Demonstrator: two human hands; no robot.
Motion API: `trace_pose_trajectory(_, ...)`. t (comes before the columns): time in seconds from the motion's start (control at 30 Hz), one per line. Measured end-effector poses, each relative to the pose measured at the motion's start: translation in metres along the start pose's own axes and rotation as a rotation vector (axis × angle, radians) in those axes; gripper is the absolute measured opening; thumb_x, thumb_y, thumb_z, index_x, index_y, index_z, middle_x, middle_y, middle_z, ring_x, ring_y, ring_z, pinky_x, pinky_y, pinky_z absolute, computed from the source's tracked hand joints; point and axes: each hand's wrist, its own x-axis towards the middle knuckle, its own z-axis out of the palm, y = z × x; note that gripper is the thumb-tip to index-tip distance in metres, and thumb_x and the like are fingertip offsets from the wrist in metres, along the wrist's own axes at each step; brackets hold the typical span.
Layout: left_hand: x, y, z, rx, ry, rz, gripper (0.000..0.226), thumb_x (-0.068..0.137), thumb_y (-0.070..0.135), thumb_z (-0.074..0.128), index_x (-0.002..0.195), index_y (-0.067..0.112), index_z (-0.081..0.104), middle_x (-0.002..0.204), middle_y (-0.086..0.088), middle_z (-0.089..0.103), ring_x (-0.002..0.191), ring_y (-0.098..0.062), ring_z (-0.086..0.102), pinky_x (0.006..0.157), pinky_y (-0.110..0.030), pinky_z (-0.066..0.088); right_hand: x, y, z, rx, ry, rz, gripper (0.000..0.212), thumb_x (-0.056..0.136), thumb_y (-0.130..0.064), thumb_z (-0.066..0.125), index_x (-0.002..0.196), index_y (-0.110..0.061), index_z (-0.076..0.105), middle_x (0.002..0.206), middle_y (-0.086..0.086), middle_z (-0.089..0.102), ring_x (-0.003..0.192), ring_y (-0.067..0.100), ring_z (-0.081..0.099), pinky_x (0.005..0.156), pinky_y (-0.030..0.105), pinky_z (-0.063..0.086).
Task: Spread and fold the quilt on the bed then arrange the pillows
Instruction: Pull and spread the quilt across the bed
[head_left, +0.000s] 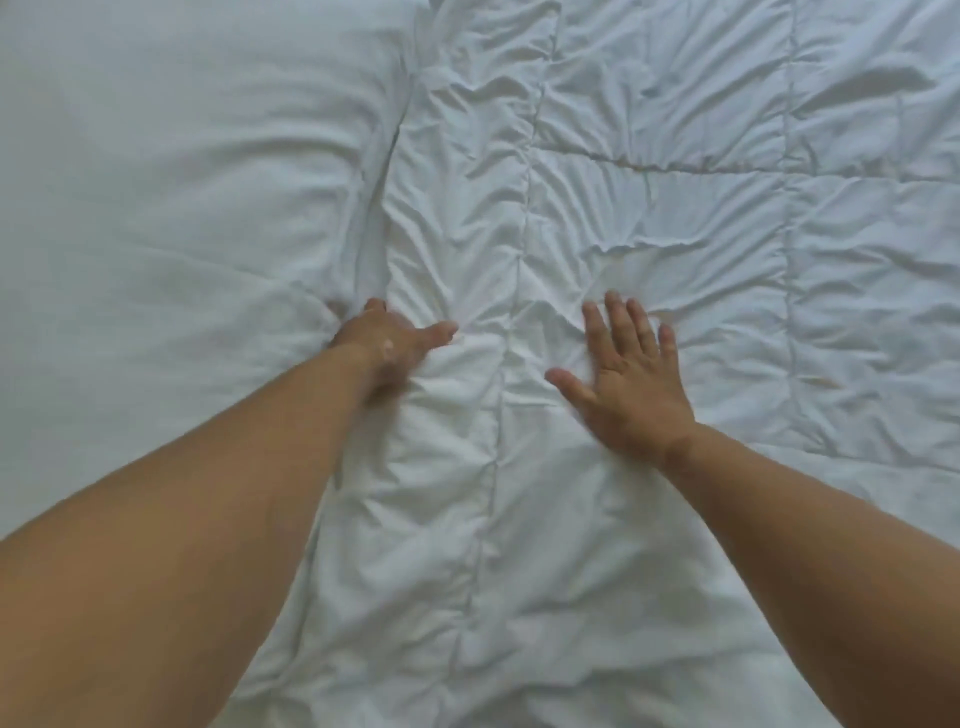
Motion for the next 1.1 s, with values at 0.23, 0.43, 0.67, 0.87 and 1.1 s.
trace_pose_trajectory(0.23, -0.157, -0.136, 0.075, -0.121, -0.198, -0.024, 0.113, 0.045, 0.079, 0.076, 0.142, 0.030, 0.045, 0.138, 0.005, 0.059, 0.122, -0.021, 0.058, 0.105, -0.038, 0.046, -0.200, -0.041, 0.101, -0.013, -0.007, -0.216, 0.085, 0.091, -0.066, 0.040, 0.160, -0.020, 0.022, 0.169, 0.003, 0.010, 0.156, 0.022, 0.006, 0.122, 0.054, 0.010)
trace_pose_trajectory(0.43, -0.286, -0.238, 0.124, -0.293, -0.440, -0.285, 0.074, 0.057, 0.047, 0.093, 0.123, 0.027, 0.066, 0.114, 0.011, 0.071, 0.103, -0.012, 0.067, 0.088, -0.032, 0.054, -0.246, -0.027, 0.121, -0.025, 0.005, -0.302, 0.081, 0.091, -0.064, 0.038, 0.158, -0.020, 0.030, 0.166, 0.002, 0.022, 0.154, 0.022, 0.016, 0.124, 0.049, 0.012)
trace_pose_trajectory(0.67, -0.371, -0.297, 0.111, -0.497, -0.257, -0.418, 0.039, 0.081, 0.040, 0.077, 0.110, 0.015, 0.071, 0.104, -0.006, 0.076, 0.096, -0.027, 0.072, 0.094, -0.046, 0.054, -0.355, -0.002, 0.115, 0.066, -0.089, -0.363, 0.086, 0.085, -0.075, 0.045, 0.154, -0.026, 0.031, 0.164, 0.003, 0.023, 0.150, 0.021, 0.023, 0.125, 0.043, 0.016)
trace_pose_trajectory(0.87, -0.379, -0.328, 0.128, 0.100, -0.168, -0.235, 0.083, 0.069, 0.076, 0.067, 0.134, 0.029, 0.048, 0.124, 0.005, 0.063, 0.109, -0.024, 0.062, 0.090, -0.043, 0.051, -0.446, 0.051, 0.153, 0.051, -0.009, -0.409, 0.089, 0.076, -0.081, 0.058, 0.136, -0.016, 0.058, 0.147, 0.011, 0.046, 0.140, 0.031, 0.042, 0.120, 0.053, 0.027)
trace_pose_trajectory(1.1, -0.381, -0.328, 0.159, 0.081, 0.011, -0.130, 0.054, 0.089, 0.049, 0.063, 0.129, 0.014, 0.050, 0.126, -0.010, 0.062, 0.114, -0.035, 0.057, 0.089, -0.042, 0.044, -0.491, 0.054, 0.190, -0.229, -0.030, -0.435, 0.076, 0.072, -0.037, 0.077, 0.141, -0.018, 0.052, 0.146, 0.012, 0.047, 0.140, 0.033, 0.042, 0.112, 0.063, 0.029)
